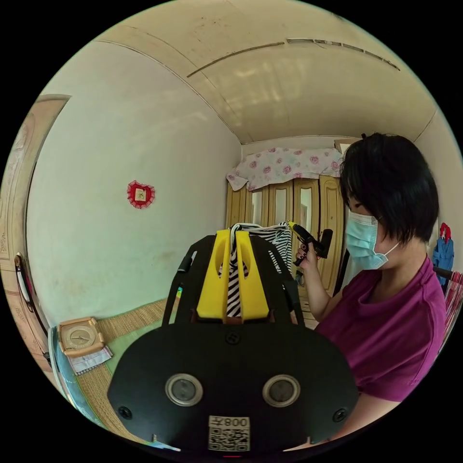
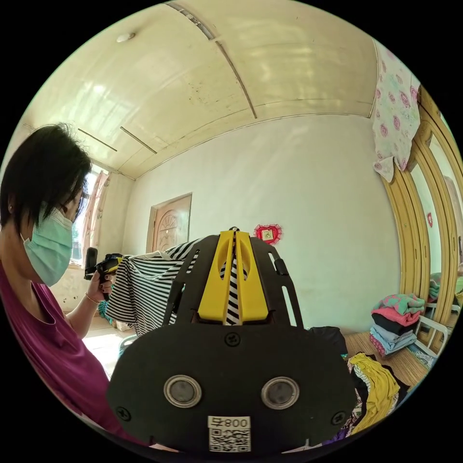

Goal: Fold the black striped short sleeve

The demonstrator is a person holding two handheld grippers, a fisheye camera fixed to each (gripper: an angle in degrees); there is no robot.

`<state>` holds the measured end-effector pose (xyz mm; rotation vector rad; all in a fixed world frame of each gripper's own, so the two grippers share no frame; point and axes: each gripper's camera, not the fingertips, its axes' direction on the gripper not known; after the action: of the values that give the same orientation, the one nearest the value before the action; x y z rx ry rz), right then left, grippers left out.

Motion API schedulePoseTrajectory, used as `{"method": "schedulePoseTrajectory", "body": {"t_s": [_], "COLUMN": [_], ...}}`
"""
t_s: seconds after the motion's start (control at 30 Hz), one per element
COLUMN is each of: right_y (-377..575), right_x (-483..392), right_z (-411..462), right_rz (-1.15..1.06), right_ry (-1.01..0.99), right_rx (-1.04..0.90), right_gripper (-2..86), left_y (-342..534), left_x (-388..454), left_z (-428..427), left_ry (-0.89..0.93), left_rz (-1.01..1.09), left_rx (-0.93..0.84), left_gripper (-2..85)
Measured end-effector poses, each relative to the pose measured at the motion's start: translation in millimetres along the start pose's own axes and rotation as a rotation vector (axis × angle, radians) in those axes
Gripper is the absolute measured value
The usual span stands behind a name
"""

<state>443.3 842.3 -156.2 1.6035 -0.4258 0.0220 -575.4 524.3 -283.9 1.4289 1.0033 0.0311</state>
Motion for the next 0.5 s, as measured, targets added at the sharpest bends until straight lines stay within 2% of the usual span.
{"method": "schedulePoseTrajectory", "body": {"t_s": [0.5], "right_y": [-13.0], "right_x": [-43.3], "right_z": [-76.2], "right_rz": [-0.124], "right_ry": [-0.015], "right_rx": [0.091], "right_gripper": [0.2], "left_y": [-20.9], "left_x": [46.0], "left_z": [-61.9], "left_ry": [-0.036], "left_rz": [0.101], "left_rx": [0.146], "left_gripper": [1.5]}}
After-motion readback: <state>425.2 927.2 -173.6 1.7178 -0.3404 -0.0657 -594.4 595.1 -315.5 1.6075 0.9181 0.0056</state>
